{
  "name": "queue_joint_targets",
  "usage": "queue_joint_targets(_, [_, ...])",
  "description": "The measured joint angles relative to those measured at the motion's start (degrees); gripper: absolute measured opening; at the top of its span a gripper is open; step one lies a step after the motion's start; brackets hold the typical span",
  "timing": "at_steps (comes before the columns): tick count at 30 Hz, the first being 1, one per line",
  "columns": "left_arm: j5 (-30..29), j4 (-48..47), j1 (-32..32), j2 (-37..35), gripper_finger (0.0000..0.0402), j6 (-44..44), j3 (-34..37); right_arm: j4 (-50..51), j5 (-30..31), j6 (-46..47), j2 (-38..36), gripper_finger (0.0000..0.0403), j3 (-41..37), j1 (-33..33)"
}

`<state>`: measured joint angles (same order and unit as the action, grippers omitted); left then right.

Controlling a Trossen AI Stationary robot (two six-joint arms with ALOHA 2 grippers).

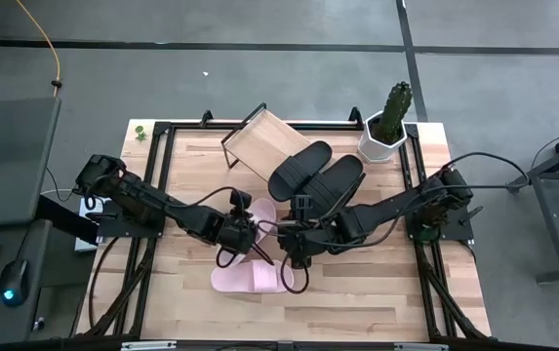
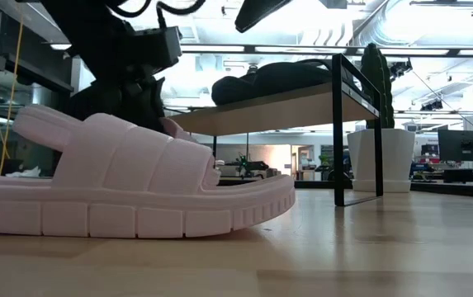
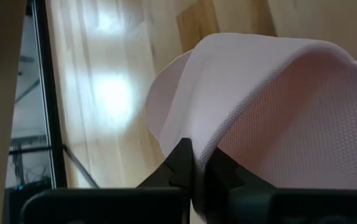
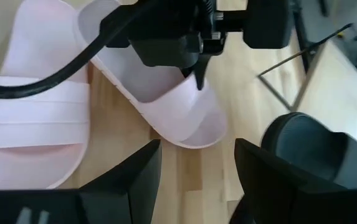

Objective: Pick and place slides into the shelf
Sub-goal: Put the top pink slipper on the shelf

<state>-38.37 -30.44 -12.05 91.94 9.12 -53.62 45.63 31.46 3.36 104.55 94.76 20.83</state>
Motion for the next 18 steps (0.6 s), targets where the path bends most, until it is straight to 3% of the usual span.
queue_joint_targets(18, [-1.8, -5.9, 0.0, -3.1, 0.0002, -4.5, -0.1, 0.7, 4.9, 0.9, 0.0, 0.0193, 0.0, 0.3])
